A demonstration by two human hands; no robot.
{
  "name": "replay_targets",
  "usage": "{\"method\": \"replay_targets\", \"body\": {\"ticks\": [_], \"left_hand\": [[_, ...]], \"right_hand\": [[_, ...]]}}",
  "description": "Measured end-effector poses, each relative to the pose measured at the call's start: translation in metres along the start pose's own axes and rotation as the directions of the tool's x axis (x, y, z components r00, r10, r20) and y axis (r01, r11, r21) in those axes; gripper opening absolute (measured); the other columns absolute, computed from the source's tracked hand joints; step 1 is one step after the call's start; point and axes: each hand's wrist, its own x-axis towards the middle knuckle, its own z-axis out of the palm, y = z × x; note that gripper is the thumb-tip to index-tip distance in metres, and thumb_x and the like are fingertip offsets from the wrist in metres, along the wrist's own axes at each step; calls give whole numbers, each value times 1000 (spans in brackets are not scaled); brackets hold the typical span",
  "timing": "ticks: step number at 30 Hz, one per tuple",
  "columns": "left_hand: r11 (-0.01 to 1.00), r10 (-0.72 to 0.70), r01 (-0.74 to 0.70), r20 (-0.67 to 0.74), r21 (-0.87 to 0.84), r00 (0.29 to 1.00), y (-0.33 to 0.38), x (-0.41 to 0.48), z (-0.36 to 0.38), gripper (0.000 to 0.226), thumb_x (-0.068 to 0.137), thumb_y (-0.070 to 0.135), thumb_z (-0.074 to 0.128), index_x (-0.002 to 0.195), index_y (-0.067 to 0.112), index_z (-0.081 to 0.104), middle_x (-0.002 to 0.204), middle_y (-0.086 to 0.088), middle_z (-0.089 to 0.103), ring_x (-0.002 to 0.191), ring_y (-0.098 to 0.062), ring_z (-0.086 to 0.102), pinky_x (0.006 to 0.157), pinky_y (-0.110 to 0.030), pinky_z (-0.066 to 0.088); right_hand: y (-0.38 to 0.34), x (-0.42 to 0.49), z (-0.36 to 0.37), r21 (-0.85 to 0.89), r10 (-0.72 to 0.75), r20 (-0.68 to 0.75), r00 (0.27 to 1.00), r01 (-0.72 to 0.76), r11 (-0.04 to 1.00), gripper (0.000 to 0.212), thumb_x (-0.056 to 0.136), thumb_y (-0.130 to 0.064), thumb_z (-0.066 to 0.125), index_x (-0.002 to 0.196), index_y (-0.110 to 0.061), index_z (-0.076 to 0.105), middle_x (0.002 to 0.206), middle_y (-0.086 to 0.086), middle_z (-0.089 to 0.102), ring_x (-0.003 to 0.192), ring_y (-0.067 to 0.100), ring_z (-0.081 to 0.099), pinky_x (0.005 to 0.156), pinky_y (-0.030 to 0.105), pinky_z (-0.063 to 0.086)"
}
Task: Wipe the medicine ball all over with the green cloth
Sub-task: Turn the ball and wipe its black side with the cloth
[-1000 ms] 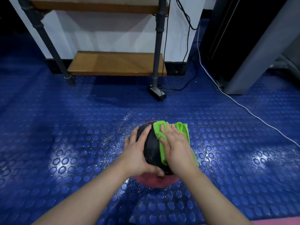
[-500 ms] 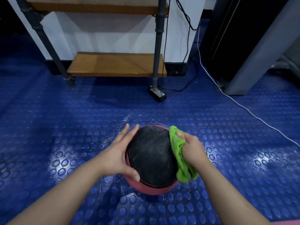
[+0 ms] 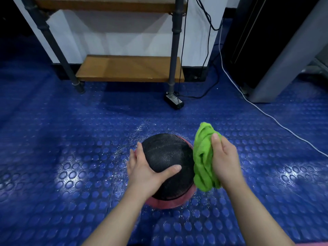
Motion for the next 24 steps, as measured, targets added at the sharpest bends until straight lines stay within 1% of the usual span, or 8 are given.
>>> {"method": "replay_targets", "body": {"ticks": [2,5,8,10,12,15,20,24], "left_hand": [[1000,9,-10,34,27,999,-4,7,-5,157,28,83,77,156,35,1,165,3,-4,152,-16,-2,123,-40,11],[991,95,-100,56,90,994,-11,10,-8,154,23,84,70,156,35,6,164,5,2,151,-12,1,123,-37,13],[984,124,-132,76,115,989,-14,12,-8,150,29,82,74,155,36,7,163,9,3,150,-13,5,123,-38,16],[982,123,-133,77,131,989,-12,15,-8,148,31,83,74,155,37,7,162,10,5,150,-15,7,122,-41,18],[980,115,-128,95,149,989,-8,17,-7,146,35,80,78,155,37,6,162,11,4,149,-16,7,122,-43,18],[974,132,-151,116,171,984,-6,17,-5,142,41,73,83,155,38,5,161,13,1,149,-17,6,122,-43,18],[970,153,-172,117,172,981,-11,20,-10,149,27,83,72,154,35,10,159,9,12,147,-15,15,121,-40,22],[978,185,-196,139,69,973,-29,16,-25,153,22,89,72,154,35,14,152,17,16,139,-1,20,117,-25,20]], "right_hand": [[1,-4,17,-81,-138,140,980,150,985,39,98,-46,33,112,-26,64,114,-7,65,111,13,55,100,35,40],[17,-6,44,-356,-206,448,870,385,852,64,88,-63,22,143,-36,40,153,-11,34,144,11,23,119,43,14],[16,5,50,-347,-165,400,901,316,883,56,92,-60,35,139,-32,47,149,-9,41,140,9,31,116,37,23],[13,18,50,-351,-29,336,941,154,924,43,99,-45,40,130,-22,58,135,-2,57,127,16,48,99,29,37],[7,32,47,-362,183,250,951,-83,928,39,100,-42,40,113,-14,64,111,8,65,110,28,56,79,30,38],[-1,35,45,-345,305,217,927,-219,913,41,99,-43,38,109,-12,63,105,7,65,104,29,55,78,32,36],[-4,-3,65,-482,-159,331,930,312,819,50,90,-55,44,132,-31,54,138,-7,54,131,14,45,108,38,34],[1,-4,68,-391,-273,402,874,433,812,56,90,-55,38,131,-24,58,137,-5,56,130,11,46,111,25,27]]}}
